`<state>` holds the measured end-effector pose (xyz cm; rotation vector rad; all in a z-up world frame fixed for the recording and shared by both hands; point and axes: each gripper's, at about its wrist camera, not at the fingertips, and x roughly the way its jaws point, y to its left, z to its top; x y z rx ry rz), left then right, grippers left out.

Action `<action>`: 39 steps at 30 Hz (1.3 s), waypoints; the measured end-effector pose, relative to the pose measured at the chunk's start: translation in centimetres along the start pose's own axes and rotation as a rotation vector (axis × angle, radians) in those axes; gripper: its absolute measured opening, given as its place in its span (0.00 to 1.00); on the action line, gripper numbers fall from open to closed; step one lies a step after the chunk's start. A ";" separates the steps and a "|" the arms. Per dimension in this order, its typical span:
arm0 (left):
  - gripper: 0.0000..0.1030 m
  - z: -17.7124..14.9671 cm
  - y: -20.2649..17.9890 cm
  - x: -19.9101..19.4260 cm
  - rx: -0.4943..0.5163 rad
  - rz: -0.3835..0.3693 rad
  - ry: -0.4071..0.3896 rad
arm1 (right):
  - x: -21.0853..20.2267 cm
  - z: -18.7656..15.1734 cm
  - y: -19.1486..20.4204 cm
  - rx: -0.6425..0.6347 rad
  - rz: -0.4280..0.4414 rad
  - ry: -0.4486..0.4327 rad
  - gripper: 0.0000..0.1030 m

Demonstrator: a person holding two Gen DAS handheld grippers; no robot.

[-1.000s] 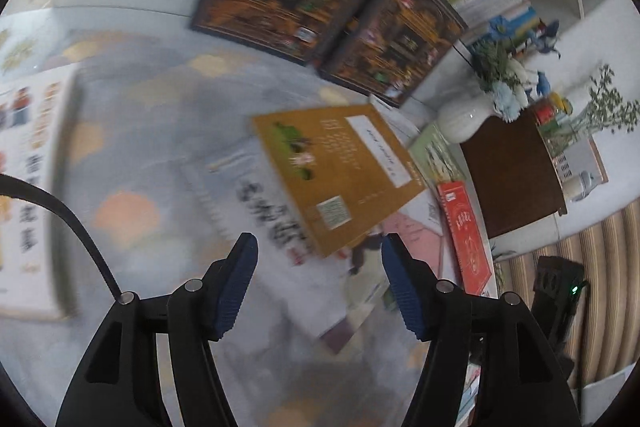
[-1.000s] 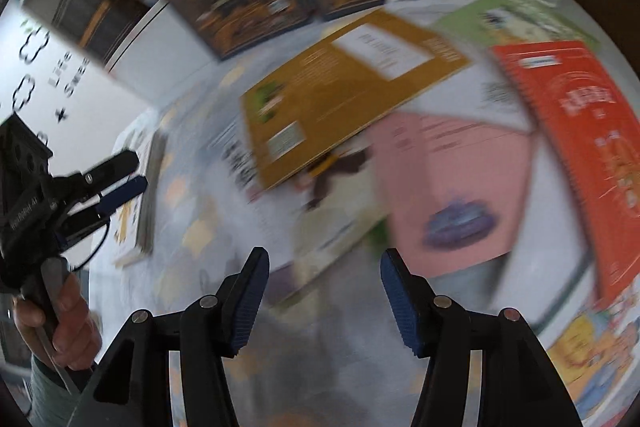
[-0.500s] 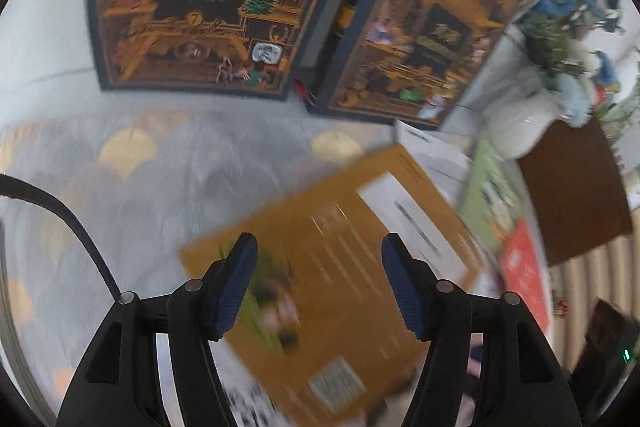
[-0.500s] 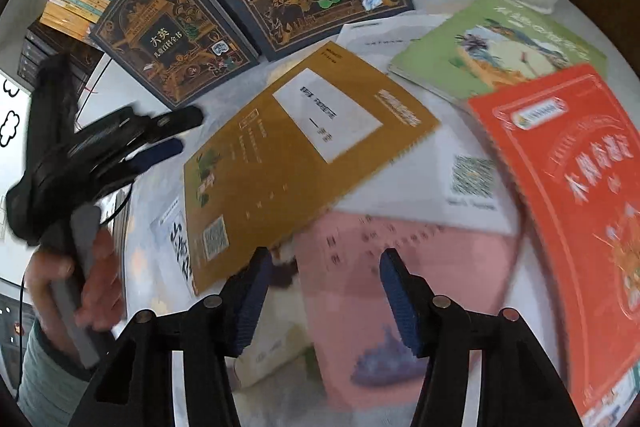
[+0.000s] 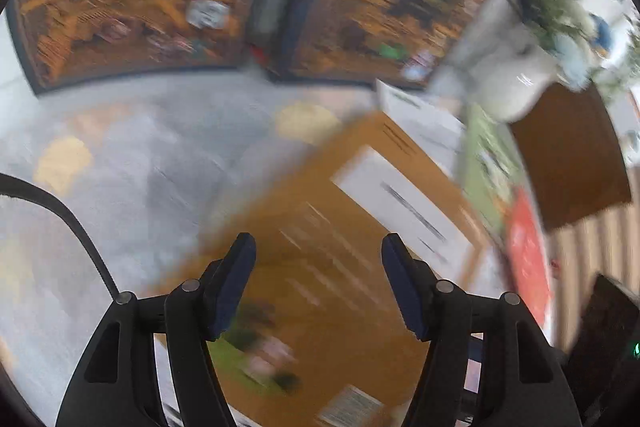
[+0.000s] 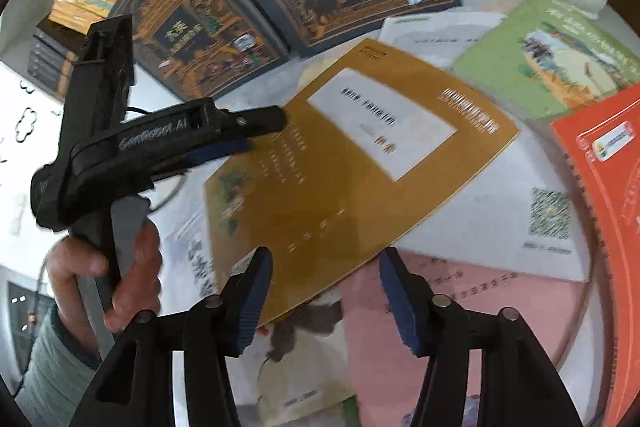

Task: Organize books

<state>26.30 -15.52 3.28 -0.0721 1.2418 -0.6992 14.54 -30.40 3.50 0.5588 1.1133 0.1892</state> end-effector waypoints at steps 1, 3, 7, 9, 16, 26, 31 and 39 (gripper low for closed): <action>0.61 -0.8 -1.1 0.0 0.049 0.034 0.003 | -0.1 -0.2 0.0 0.002 0.021 0.013 0.51; 0.61 -2.5 -2.9 0.0 0.147 0.118 -0.010 | -0.4 -0.7 0.1 -0.010 0.010 0.016 0.51; 0.61 -1.6 -1.9 -1.0 0.096 0.140 -0.046 | -1.0 -1.3 -0.4 0.009 -0.003 0.009 0.51; 0.63 0.1 -0.7 -1.0 0.052 0.154 -0.069 | -1.1 -1.0 -0.9 0.045 0.010 0.010 0.51; 0.63 1.7 1.6 0.6 0.024 0.097 0.013 | -0.2 0.0 -0.5 0.038 0.032 0.004 0.55; 0.63 -1.0 0.3 -0.5 0.115 0.133 0.031 | -0.6 -0.5 -0.6 0.069 0.119 0.023 0.60; 0.63 -4.9 -1.0 -1.5 0.139 0.164 0.032 | -1.5 -2.4 -0.3 0.023 0.114 0.048 0.60; 0.63 -10.3 0.7 -4.5 0.037 0.140 0.029 | -1.7 -2.0 -1.0 0.120 0.218 0.068 0.60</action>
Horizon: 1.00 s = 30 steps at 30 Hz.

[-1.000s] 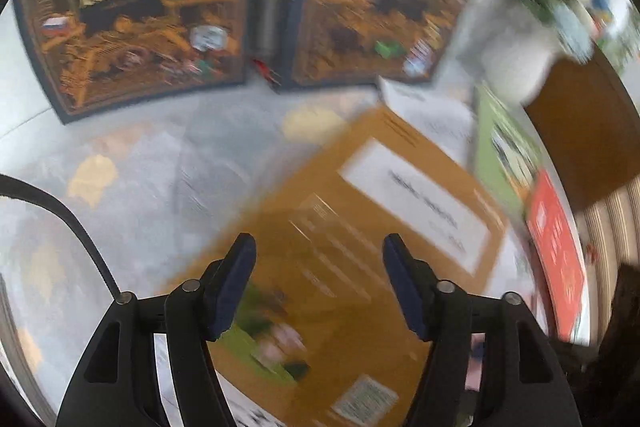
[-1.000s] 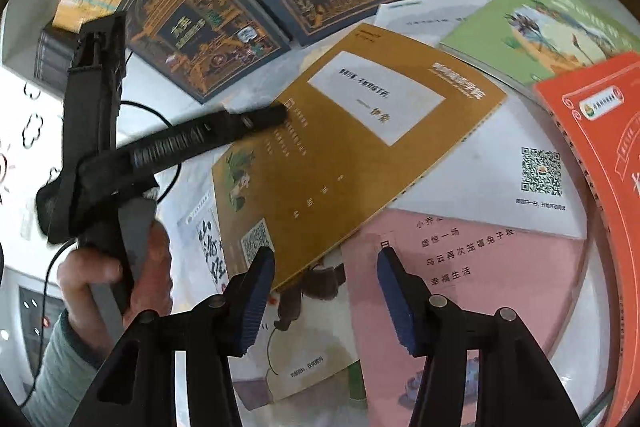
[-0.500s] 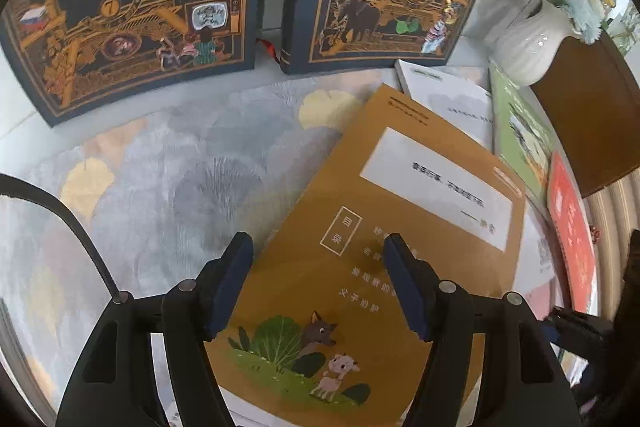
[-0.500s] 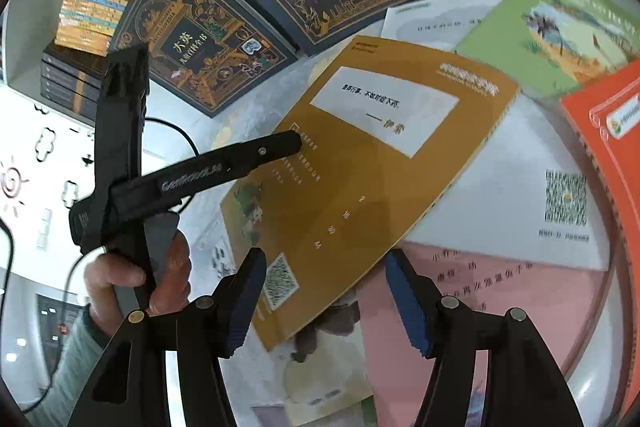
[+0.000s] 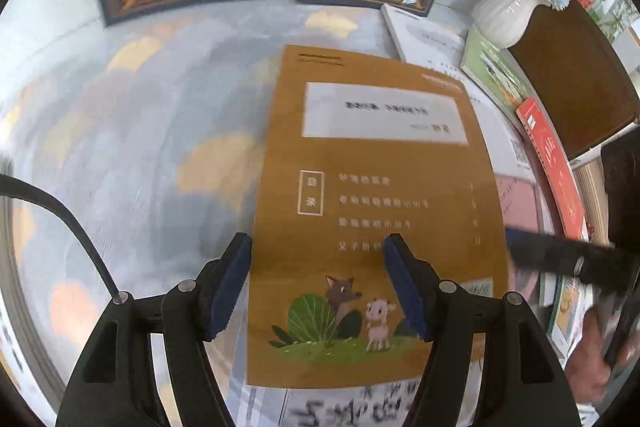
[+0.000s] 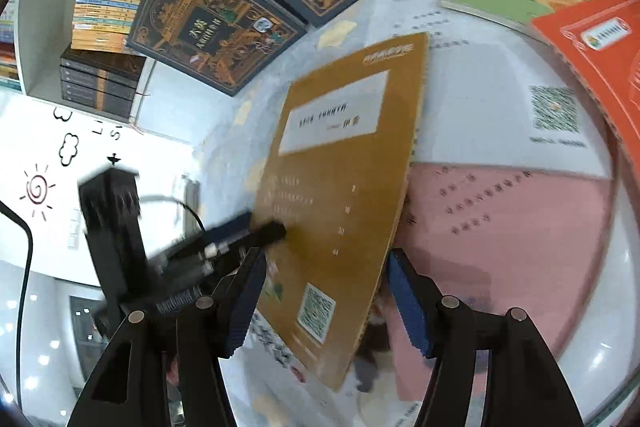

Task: Organize books

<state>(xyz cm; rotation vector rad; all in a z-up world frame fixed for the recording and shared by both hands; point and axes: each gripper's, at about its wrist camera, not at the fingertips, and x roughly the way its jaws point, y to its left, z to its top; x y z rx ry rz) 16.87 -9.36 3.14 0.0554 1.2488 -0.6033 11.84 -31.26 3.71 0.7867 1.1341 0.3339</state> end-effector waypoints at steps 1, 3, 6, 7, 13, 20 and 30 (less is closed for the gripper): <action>0.63 -0.4 0.3 -0.2 -0.017 -0.010 0.002 | -0.2 0.1 0.5 -0.009 0.022 0.001 0.60; 0.63 -1.4 0.8 -0.6 -0.061 -0.058 -0.004 | -0.7 0.1 2.5 -0.059 0.100 0.021 0.60; 0.63 -3.4 1.5 -1.3 -0.134 -0.123 -0.009 | -0.9 -1.0 6.0 -0.158 0.111 0.050 0.60; 0.63 -4.2 1.7 -1.6 -0.154 -0.133 -0.020 | -1.0 -1.7 7.1 -0.196 0.091 0.047 0.60; 0.63 -9.8 2.1 -4.6 -0.254 -0.188 -0.069 | -1.1 -4.4 9.9 -0.252 0.038 0.022 0.43; 0.63 -16.2 1.5 -6.3 -0.334 -0.275 -0.069 | -2.0 -9.2 11.5 -0.361 -0.024 0.081 0.23; 0.63 -26.5 9.0 -16.9 -0.571 -0.107 -0.266 | 0.1 -18.7 19.4 -0.593 0.099 0.326 0.23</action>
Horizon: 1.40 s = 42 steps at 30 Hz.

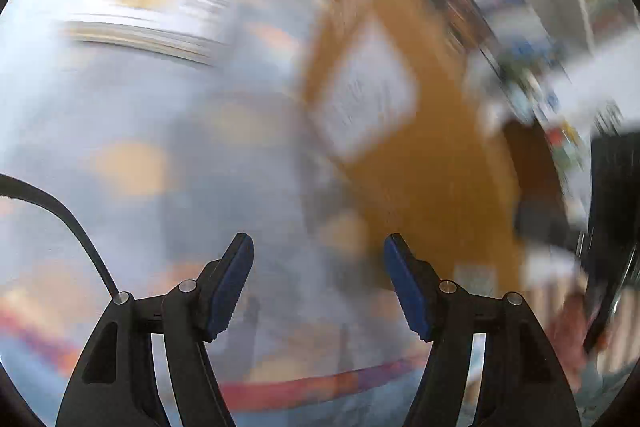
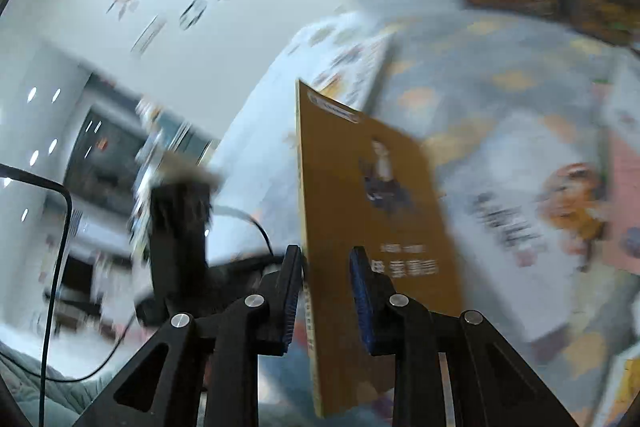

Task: Organize books

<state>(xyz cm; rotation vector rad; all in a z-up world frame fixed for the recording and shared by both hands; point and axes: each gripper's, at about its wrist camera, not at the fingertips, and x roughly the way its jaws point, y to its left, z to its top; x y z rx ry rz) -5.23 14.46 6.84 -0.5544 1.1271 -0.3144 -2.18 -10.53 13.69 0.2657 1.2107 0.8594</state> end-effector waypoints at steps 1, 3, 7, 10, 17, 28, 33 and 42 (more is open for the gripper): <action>0.62 0.3 1.3 -1.2 -0.024 0.030 -0.022 | 1.5 -0.5 0.7 -0.006 0.010 0.038 0.23; 0.62 0.3 4.5 -3.4 -0.082 0.116 -0.050 | 3.4 -1.5 1.2 0.000 0.017 0.095 0.23; 0.62 -1.2 6.8 -4.1 -0.128 0.140 -0.036 | 6.3 -3.0 -0.6 0.059 -0.008 0.174 0.51; 0.62 -3.0 6.1 -1.3 -0.144 0.065 0.038 | 7.0 -3.9 -2.6 0.079 -0.103 0.166 0.61; 0.42 -6.6 1.6 2.8 -0.047 0.099 0.106 | 6.1 -4.8 -7.5 0.105 -0.325 0.124 0.38; 0.44 -8.3 2.2 2.4 -0.116 0.054 0.087 | 7.2 -7.4 -7.0 0.085 -0.278 0.161 0.36; 0.44 -9.2 3.5 0.1 -0.238 -0.146 -0.020 | 7.3 -7.9 -7.1 0.095 -0.260 0.167 0.36; 0.26 -9.9 1.7 1.8 -0.221 -0.122 -0.029 | 7.0 -8.6 -7.6 0.139 -0.218 0.148 0.36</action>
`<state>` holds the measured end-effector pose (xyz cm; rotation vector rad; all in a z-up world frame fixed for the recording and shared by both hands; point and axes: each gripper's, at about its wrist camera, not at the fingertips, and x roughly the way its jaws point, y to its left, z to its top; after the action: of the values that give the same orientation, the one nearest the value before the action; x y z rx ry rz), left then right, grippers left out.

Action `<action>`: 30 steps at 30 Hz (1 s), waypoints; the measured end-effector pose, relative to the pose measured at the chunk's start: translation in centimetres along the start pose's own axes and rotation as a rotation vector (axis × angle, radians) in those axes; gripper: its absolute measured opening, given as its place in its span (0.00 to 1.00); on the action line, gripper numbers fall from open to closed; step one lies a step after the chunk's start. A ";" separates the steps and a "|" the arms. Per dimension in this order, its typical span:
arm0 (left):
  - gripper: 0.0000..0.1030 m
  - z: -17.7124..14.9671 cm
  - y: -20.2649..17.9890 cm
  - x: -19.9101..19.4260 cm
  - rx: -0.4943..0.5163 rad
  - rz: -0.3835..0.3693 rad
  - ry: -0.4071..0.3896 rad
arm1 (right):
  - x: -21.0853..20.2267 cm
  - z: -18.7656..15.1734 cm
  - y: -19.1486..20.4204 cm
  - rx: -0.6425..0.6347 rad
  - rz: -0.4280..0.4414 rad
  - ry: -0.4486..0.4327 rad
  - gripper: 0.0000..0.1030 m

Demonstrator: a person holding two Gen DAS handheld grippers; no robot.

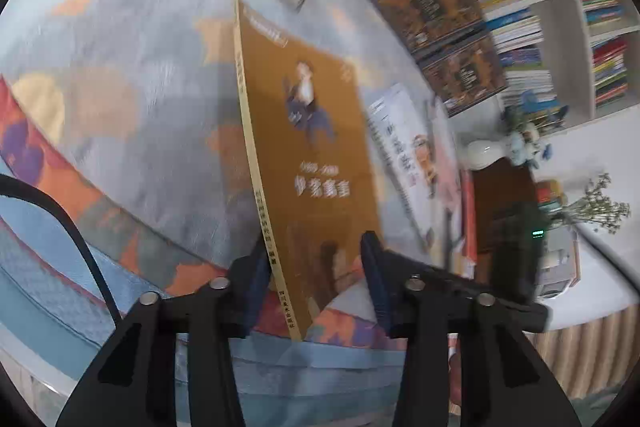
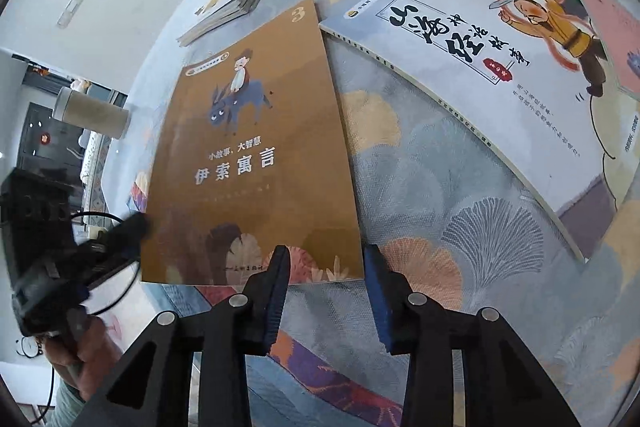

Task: Organize books
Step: 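Grasp the booklet with the right tool while the left tool holds the spine, then carry the brown booklet with both tools toward the stack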

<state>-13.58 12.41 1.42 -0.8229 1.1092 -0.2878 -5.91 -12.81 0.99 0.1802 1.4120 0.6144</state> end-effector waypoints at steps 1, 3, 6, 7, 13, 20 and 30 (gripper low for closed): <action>0.20 -0.2 0.0 0.4 -0.009 -0.006 0.005 | -0.1 -0.1 -0.1 0.000 0.000 -0.002 0.36; 0.10 -0.5 0.0 1.1 -0.022 -0.012 0.017 | -0.3 -0.3 -0.3 0.007 0.006 -0.004 0.36; 0.10 -0.4 -0.8 1.4 -0.032 -0.048 0.009 | -0.5 -0.1 -0.9 0.047 0.046 0.012 0.36; 0.10 -0.1 -1.1 1.2 -0.051 -0.089 0.004 | -0.6 -0.1 -1.4 0.073 0.070 0.023 0.38; 0.10 1.7 -1.4 -0.5 -0.139 -0.243 -0.004 | -1.4 -0.6 -6.6 0.385 0.408 0.038 0.54; 0.10 2.2 -0.4 -0.7 -0.221 -0.310 0.022 | 0.1 0.4 -6.7 0.433 0.519 0.035 0.54; 0.10 3.1 -1.0 -2.3 -0.085 -0.080 0.032 | -0.7 2.2 -0.4 0.181 0.327 -0.070 0.26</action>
<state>-11.69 14.47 4.31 -0.9421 1.1265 -0.3233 -3.77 -12.97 1.83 0.5797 1.3800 0.7401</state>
